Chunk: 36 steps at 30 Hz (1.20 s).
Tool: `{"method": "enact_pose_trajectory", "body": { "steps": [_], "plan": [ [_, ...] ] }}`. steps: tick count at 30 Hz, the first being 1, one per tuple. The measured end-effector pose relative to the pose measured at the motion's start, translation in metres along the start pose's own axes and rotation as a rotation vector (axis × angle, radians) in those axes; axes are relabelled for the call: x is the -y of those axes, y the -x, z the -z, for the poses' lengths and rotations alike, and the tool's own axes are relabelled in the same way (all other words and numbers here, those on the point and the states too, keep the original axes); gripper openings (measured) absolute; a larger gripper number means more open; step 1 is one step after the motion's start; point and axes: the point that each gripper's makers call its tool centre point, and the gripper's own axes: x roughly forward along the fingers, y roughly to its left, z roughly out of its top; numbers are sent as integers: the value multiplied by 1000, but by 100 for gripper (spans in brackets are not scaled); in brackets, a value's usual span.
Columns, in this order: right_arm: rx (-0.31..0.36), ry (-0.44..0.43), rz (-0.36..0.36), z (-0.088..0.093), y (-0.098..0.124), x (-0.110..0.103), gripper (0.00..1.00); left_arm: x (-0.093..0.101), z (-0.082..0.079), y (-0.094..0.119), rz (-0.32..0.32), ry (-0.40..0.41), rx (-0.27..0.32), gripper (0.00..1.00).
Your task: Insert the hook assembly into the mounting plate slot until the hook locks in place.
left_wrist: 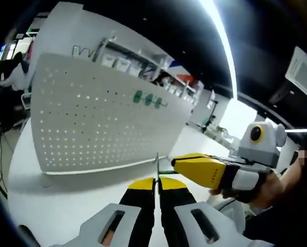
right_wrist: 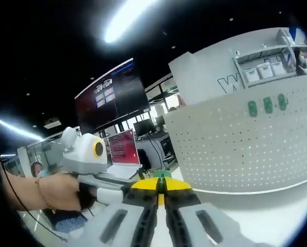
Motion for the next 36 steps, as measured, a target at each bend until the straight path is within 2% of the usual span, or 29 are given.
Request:
{"method": "enact_pose_trajectory", "body": {
  "steps": [2, 3, 6, 11, 14, 20, 27, 30, 33, 36],
  "plan": [
    [-55, -61, 13, 4, 1, 2, 4, -4, -7, 1, -29, -33, 36, 1],
    [-62, -77, 0, 2, 1, 2, 7, -5, -11, 2, -40, -15, 49, 1],
    [-34, -121, -20, -9, 8, 2, 9, -9, -19, 5, -50, -7, 76, 1],
    [-48, -96, -24, -8, 11, 3, 10, -8, -19, 4, -56, -57, 70, 1],
    [-43, -108, -22, -8, 10, 4, 11, -5, -17, 2, -62, -101, 68, 1],
    [-60, -124, -33, -1, 7, 3, 11, 4, -15, -1, -44, -137, 63, 1],
    [-47, -163, -53, -3, 8, -1, 8, 9, -17, 0, -42, -199, 69, 1],
    [3, -273, -71, -13, 9, -2, 6, 14, -25, 0, -32, -204, 103, 1],
    [4, -269, -70, -13, 10, -1, 5, 16, -28, -1, -47, -245, 98, 1],
    [0, -261, -67, -13, 10, 0, 4, 16, -27, -1, -55, -250, 94, 1]
  ]
}}
